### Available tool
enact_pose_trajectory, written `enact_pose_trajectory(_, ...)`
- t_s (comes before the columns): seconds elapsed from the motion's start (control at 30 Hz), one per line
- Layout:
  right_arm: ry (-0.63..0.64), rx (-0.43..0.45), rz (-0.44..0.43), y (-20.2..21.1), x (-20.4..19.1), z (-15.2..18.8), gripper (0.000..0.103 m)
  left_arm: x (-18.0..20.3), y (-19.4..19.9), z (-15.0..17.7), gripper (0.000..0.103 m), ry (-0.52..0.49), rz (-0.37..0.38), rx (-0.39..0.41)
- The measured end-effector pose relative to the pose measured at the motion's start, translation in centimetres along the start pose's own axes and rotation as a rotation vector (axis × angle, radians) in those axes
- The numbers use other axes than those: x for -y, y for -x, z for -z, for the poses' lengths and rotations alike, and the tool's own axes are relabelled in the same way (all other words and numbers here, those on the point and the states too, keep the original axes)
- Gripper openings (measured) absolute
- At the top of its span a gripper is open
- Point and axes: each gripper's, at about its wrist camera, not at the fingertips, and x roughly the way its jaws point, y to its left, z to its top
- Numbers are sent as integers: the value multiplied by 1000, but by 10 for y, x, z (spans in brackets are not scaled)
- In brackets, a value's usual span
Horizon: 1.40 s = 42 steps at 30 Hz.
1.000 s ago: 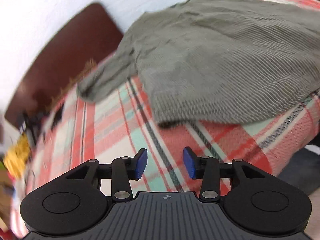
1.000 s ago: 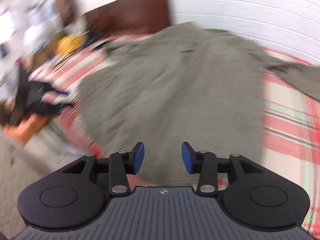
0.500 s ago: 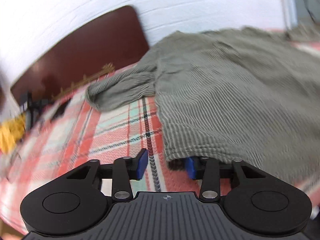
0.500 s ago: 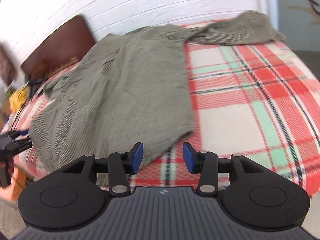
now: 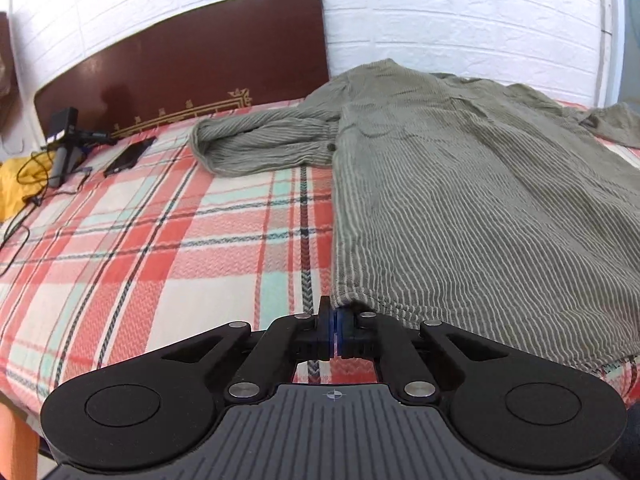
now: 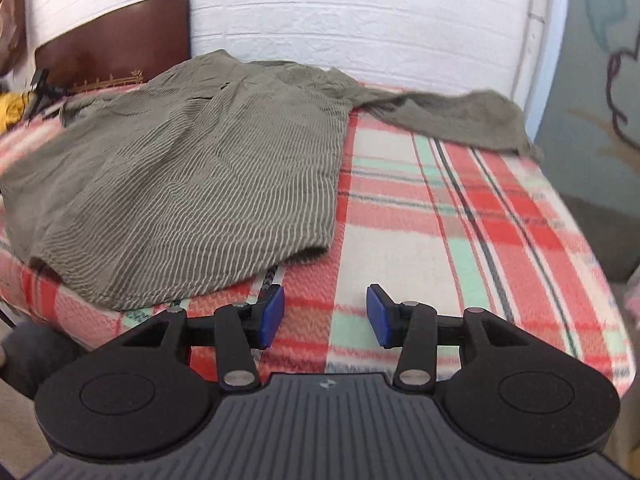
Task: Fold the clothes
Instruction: 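Grasp the shirt hem with the right gripper and pull it straight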
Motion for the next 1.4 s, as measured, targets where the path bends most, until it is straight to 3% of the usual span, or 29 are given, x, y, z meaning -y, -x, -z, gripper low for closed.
enact_pose_trajectory(0.27,-21,86,7,-17,-1,-9,44,3,-4,0,0,-9,-5,-11)
enact_pose_trajectory(0.33,-37,61,-6,-21,-1,-11,6,2,-4,0,0,-4,-3,-13)
enact_pose_trajectory(0.37,-56,61,-7,-18,1,-12,2,2,-4,0,0,-4,-3,-13)
enact_pose_trajectory(0.57,-117,59,-14,11,9,-15,2,2,1,3,0,-7,7,-10)
enact_pose_trajectory(0.7,-118,-10,-11,2,10,-4,2,2,1,7,0,0,12,-13)
enact_pose_trajectory(0.83,-112,-15,-14,-3,10,1,2,2,3,11,0,-11,13,-11)
enact_pose_trajectory(0.9,-99,-19,-17,-1,12,0,5,0,7,13,0,-17,29,-14)
enact_pose_trajectory(0.93,-89,-23,-12,1,14,0,9,-3,11,13,20,-12,43,-16)
enact_pose_trajectory(1.0,-69,-37,-1,5,19,1,26,-10,20,13,30,3,68,-17)
enact_pose_trajectory(1.07,-49,-60,10,11,28,1,27,-17,30,13,49,18,93,-19)
enact_pose_trajectory(1.17,-138,-34,20,22,51,-6,27,-29,40,9,54,59,128,-10)
enact_pose_trajectory(1.23,-268,19,-2,25,67,-14,30,-39,39,-1,57,137,146,24)
enact_pose_trajectory(1.3,-398,42,-96,19,75,-20,57,-45,26,-8,67,217,172,25)
enact_pose_trajectory(1.4,-468,22,-200,1,70,-24,59,-49,2,-15,70,306,212,-6)
